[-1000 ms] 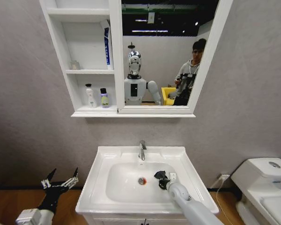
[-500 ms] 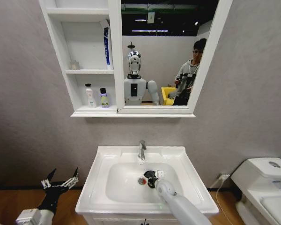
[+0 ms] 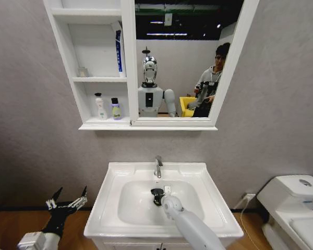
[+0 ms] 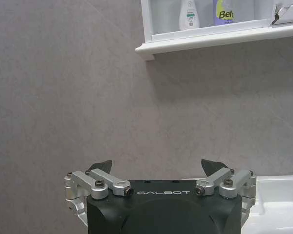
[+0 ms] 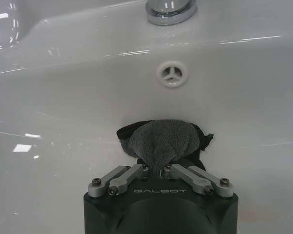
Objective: Move facial cleanser and shampoo from washbasin to cabinet, then wipe washbasin with towel.
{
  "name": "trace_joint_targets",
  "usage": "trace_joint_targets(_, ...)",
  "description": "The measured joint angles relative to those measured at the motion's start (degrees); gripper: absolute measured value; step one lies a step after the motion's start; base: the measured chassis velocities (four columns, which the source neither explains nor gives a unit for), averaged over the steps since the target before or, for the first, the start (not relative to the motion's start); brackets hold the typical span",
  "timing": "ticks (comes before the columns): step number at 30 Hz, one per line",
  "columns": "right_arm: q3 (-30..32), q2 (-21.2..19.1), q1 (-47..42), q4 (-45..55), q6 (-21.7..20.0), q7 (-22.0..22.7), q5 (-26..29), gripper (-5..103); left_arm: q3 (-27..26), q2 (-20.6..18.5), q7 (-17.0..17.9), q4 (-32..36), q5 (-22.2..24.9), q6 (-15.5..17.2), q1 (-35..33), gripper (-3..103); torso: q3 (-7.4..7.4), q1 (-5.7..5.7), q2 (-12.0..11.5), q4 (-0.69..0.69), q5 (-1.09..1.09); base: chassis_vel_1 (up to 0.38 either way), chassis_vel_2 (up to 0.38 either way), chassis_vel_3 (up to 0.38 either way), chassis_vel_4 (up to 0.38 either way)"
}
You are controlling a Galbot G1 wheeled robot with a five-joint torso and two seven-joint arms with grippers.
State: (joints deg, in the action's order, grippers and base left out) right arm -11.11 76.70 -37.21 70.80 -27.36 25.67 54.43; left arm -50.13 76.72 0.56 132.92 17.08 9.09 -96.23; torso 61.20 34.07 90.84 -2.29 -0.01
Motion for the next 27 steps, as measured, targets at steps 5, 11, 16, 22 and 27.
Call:
trace_joint_targets(5,-1.6,1.6,0.4,-0.2,0.1,-0.5,0.0,8,0.0,0.0,0.0,0.0,0.0,0.0,0.0,100,0.0,0.0,0.0,0.01,0.0,0.0,0.0,0.0,0.0)
trace_joint_targets(11,-1.7,2.2,0.1,-1.3,-0.3,-0.5,-0.9,8,0.0,0.0,0.0,0.0,0.0,0.0,0.0,100,-0.01,-0.01,0.0,0.01,0.01,0.0,0.0,0.0,0.0)
trace_joint_targets(16,-1.1,0.1,-0.7,-0.4,-0.7,0.3,-0.9,8,0.0,0.0,0.0,0.0,0.0,0.0,0.0,100,-0.02,-0.02,0.0,0.0,0.01,0.0,0.0,0.0,0.0)
trace_joint_targets(22,0.1,-3.2,-2.6,2.1,-1.5,1.2,-0.2,8,0.0,0.0,0.0,0.0,0.0,0.0,0.0,100,-0.01,-0.01,0.0,0.0,0.02,0.0,0.0,0.0,0.0)
trace_joint_targets(27,1.3,-5.8,-4.0,4.3,-2.1,2.0,0.2,8,0.0,0.0,0.0,0.0,0.0,0.0,0.0,100,-0.01,-0.01,0.0,0.01,0.03,0.0,0.0,0.0,0.0)
